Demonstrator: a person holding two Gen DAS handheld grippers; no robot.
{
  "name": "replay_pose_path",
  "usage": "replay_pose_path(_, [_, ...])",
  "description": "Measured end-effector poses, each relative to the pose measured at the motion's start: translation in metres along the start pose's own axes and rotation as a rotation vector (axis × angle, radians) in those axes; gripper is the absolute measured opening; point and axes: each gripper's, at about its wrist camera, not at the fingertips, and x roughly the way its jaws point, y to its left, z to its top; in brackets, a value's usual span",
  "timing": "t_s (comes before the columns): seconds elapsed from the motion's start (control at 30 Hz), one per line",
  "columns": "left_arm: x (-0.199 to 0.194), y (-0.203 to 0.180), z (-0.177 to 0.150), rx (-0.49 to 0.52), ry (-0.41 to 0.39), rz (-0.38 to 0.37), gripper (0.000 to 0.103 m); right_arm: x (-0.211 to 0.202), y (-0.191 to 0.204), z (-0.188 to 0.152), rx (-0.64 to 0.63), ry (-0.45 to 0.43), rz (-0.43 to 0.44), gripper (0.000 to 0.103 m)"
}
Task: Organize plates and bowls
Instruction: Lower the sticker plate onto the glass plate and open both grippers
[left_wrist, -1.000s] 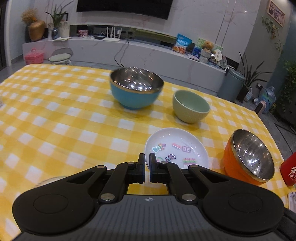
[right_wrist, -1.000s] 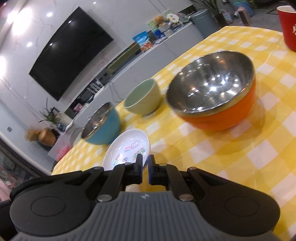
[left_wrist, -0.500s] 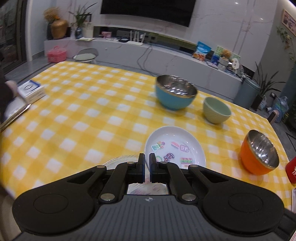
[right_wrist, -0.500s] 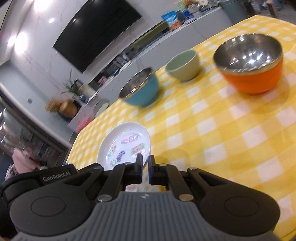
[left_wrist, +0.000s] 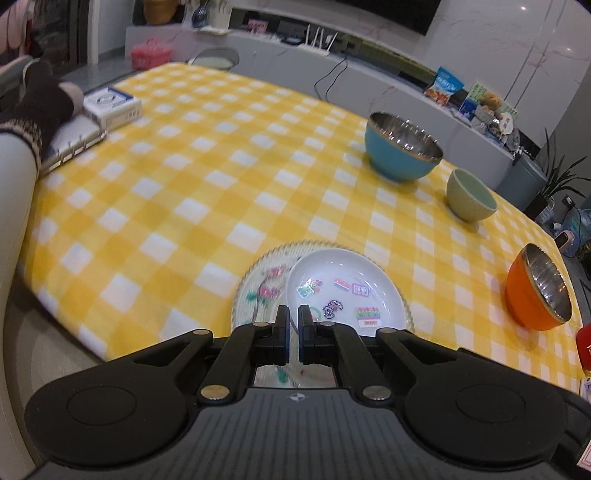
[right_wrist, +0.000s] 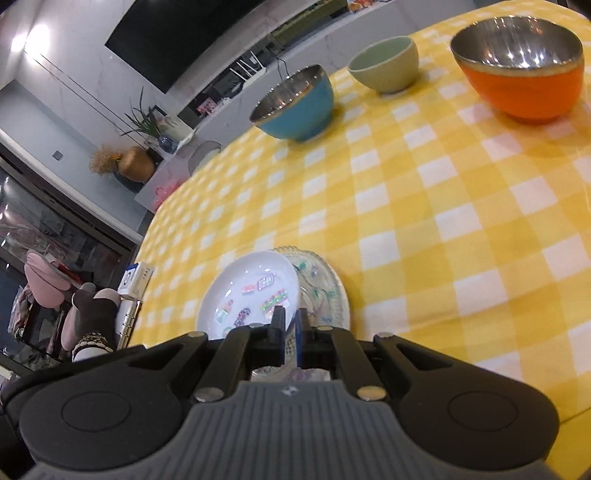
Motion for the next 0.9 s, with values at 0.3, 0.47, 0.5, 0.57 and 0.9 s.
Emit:
replay_pose_path(0.3, [0.006,0.004,-0.005,-0.016,0.037,-0.011,0.004,0.004,-0.001,-0.003,0.007,0.026,0.002,0.001])
replay_pose_path(0.47, [0.005,0.003,-0.006,-0.004,0.032,0.005,0.005,0.005,-0.002,-0.003,0.004,0.027,-0.02,0.002])
replay_pose_path(0.5, [0.004,0.004,-0.005,-0.006,0.031,0.009,0.006,0.005,-0.002,-0.003,0.009,0.025,-0.023,0.006])
replay_pose_path(0.57, [0.003,0.006,-0.005,-0.018,0.029,0.008,0.007,0.002,-0.003,-0.001,0.016,0.017,-0.026,0.006])
replay_pose_path(0.9, [-0.015,-0.011,0.009,-0.004,-0.035,-0.027,0.025,-0.026,0.003,0.025,-0.016,-0.093,-0.048,0.032])
